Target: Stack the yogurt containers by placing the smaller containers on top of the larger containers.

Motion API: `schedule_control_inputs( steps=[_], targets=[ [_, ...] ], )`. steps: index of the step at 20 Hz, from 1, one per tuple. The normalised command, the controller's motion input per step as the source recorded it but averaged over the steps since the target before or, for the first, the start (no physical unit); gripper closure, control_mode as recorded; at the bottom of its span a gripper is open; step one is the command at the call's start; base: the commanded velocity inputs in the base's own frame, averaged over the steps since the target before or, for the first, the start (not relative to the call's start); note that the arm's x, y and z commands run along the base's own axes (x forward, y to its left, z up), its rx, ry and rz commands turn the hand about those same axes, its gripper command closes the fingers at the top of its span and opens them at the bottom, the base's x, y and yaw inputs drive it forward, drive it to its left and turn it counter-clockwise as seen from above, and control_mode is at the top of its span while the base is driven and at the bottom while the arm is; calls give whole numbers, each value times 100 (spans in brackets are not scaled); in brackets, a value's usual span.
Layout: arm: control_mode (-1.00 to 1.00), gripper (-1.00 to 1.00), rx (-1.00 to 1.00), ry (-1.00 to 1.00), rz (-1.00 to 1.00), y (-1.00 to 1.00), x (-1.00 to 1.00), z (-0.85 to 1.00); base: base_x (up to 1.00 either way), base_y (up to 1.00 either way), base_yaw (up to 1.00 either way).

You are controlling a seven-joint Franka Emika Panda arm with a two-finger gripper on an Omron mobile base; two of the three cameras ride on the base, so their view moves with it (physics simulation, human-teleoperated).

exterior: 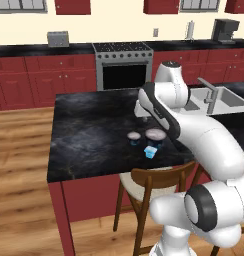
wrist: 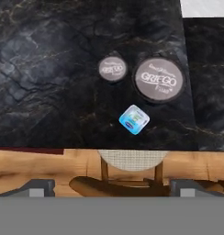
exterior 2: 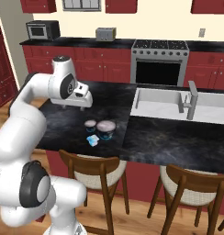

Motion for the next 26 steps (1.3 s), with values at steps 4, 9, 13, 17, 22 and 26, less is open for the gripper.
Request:
schedule_control_inputs(
  steps=[4,9,13,17,22,26],
  targets=[
    [-100,-100,-1,0,0,0,38,-17,0,0,0],
    [-100,-100,-1,0,0,0,45,-16,0,0,0],
    [-100,-100,0,0,0,0,41,-19,0,0,0],
    [-100,-100,0,0,0,0,39,-17,0,0,0],
    [-100,-100,0,0,0,0,36,-21,0,0,0],
    [-100,-100,0,0,0,0,36,-22,0,0,0]
  ],
)
